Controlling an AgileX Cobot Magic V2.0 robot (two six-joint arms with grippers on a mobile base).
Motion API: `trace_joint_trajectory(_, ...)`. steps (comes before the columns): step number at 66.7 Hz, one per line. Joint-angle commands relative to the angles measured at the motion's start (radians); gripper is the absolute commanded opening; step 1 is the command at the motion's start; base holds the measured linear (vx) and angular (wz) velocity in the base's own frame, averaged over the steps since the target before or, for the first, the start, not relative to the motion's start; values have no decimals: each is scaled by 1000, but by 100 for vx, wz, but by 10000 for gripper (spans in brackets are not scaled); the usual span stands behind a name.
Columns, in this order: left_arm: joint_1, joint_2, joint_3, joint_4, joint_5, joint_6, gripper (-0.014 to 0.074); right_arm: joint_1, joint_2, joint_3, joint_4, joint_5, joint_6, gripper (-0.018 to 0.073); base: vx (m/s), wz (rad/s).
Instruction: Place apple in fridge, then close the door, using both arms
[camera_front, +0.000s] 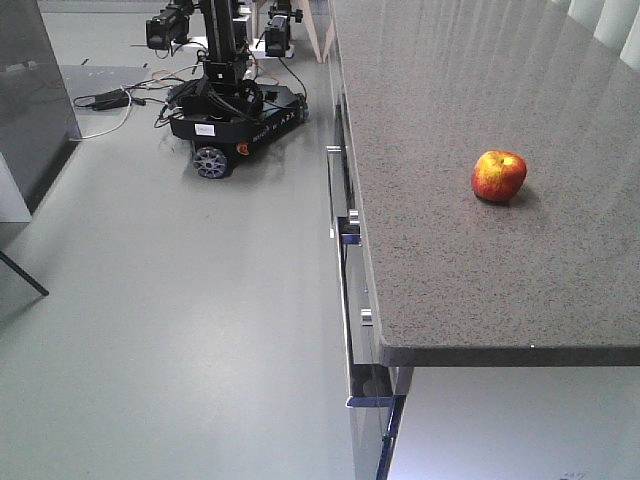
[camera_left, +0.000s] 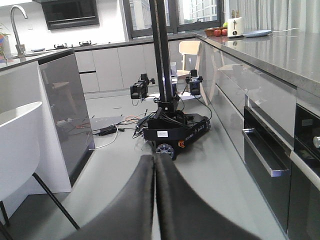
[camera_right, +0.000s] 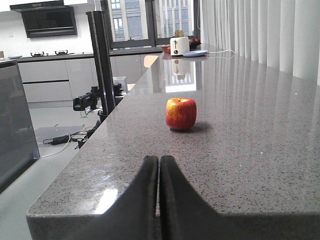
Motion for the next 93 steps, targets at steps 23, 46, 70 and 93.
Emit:
trace_joint_trajectory(23, 0, -16, 28, -8, -70, -4, -6, 2, -6, 1, -9, -73, -1, -2, 0, 0)
trace_joint_trajectory(46, 0, -16, 28, -8, -70, -4, -6, 2, -6, 1, -9, -73, -1, -2, 0, 0)
trace_joint_trajectory(70, 0, -16, 28, -8, -70, -4, -6, 2, -6, 1, -8, -84, 0, -2, 0, 0)
trace_joint_trajectory(93, 0, -16, 28, -8, -70, -4, -6, 2, -6, -2, 213, -233, 119, -2, 0, 0)
